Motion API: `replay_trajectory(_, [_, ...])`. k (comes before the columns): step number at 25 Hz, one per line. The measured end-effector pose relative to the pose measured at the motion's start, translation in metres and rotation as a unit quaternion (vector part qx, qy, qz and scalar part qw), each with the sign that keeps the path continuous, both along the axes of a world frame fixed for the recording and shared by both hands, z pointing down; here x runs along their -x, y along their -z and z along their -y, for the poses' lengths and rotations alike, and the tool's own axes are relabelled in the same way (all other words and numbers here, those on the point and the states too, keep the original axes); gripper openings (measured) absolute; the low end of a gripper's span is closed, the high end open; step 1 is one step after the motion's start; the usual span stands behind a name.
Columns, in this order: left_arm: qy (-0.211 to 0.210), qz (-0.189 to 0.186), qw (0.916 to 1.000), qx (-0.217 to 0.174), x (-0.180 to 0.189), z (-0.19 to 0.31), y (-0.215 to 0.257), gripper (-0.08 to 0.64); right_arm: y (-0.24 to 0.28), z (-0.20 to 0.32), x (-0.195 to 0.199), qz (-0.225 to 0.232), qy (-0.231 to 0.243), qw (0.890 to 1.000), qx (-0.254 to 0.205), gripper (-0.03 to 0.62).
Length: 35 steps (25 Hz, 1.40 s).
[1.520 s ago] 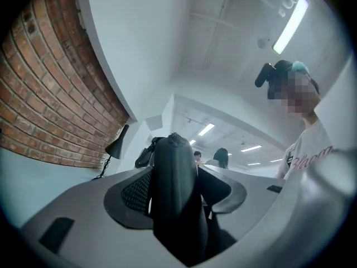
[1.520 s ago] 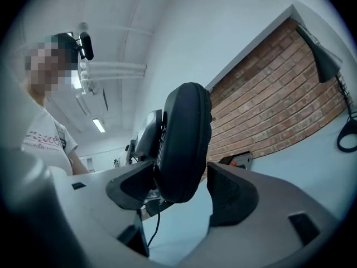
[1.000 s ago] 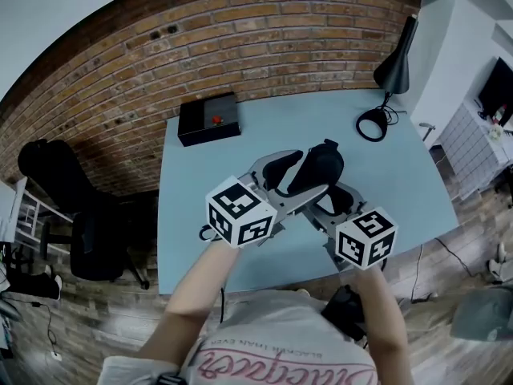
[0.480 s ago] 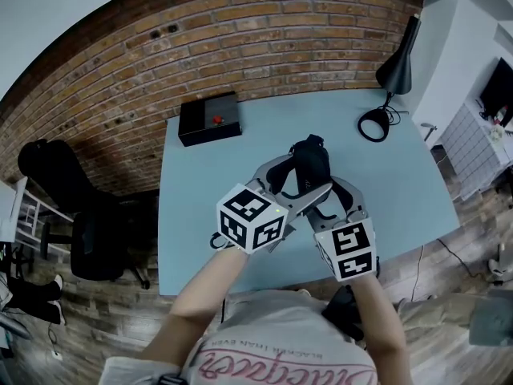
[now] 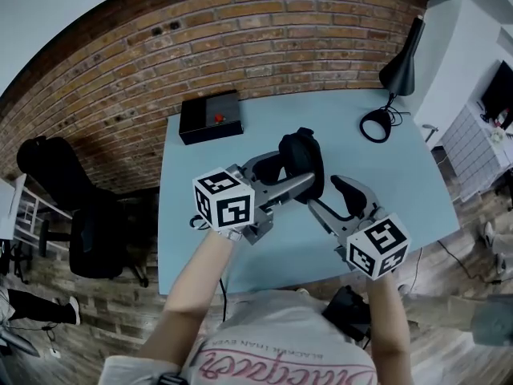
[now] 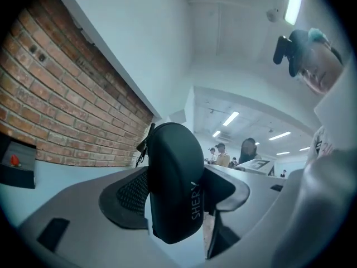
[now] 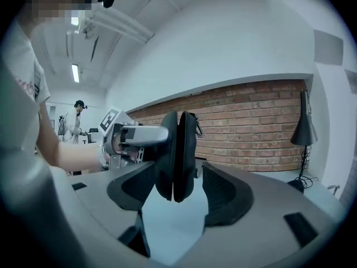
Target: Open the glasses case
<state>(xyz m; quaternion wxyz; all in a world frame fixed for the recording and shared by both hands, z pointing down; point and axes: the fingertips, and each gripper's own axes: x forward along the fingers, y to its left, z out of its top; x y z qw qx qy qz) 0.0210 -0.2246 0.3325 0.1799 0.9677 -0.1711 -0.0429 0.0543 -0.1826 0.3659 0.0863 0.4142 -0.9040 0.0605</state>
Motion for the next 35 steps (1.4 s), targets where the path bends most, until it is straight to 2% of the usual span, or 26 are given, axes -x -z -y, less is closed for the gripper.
replay_trajectory(3, [-0.036,-0.026,0.9988,0.021,0.008,0.0,0.001,0.311,0.007,0.002,-0.012,0.024,0.0,1.0,0.001,0.279])
replay_trajectory(5, [-0.054,-0.031,0.9978,0.023,0.011,-0.002,0.001,0.311,0.011,0.002,-0.012,0.03,0.006,1.0,0.0,0.279])
replay_trajectory(11, [-0.105,-0.027,0.994,0.015,0.004,-0.017,0.003,0.311,0.01,0.009,-0.009,-0.024,0.0,1.0,-0.014,0.279])
replay_trajectory(16, [-0.112,-0.024,0.9934,0.009,0.006,-0.021,0.004,0.311,0.007,0.01,-0.004,-0.029,0.006,0.999,-0.016,0.276])
replay_trajectory(18, [-0.127,-0.029,0.9914,0.006,0.006,-0.026,0.006,0.312,0.005,0.011,-0.002,-0.031,0.008,0.999,-0.019,0.271])
replay_trajectory(20, [-0.148,-0.038,0.9882,0.004,0.001,-0.034,0.009,0.313,0.005,0.01,0.005,-0.019,0.022,0.999,-0.016,0.229])
replay_trajectory(22, [-0.16,-0.043,0.9861,0.001,-0.006,-0.04,0.011,0.314,0.005,0.009,0.011,-0.013,0.03,0.999,-0.014,0.133])
replay_trajectory(24, [-0.163,-0.04,0.9859,-0.006,-0.01,-0.042,0.01,0.314,0.004,0.011,0.008,-0.009,0.017,1.0,-0.006,0.096])
replay_trajectory(26, [-0.152,-0.026,0.9879,-0.019,-0.012,-0.043,0.006,0.314,0.004,0.017,-0.003,-0.007,-0.019,1.0,0.003,0.059])
replay_trajectory(28, [-0.125,-0.015,0.9916,-0.031,-0.012,-0.039,0.003,0.314,0.004,0.023,-0.016,-0.012,-0.065,0.998,0.004,0.052])
replay_trajectory(32, [-0.049,-0.008,0.9982,-0.032,-0.006,-0.025,0.001,0.314,0.003,0.031,-0.043,-0.005,-0.139,0.99,0.01,0.052])
replay_trajectory(35, [0.009,0.014,0.9988,-0.045,-0.007,-0.022,0.001,0.314,0.001,0.034,-0.06,-0.003,-0.178,0.984,0.016,0.052])
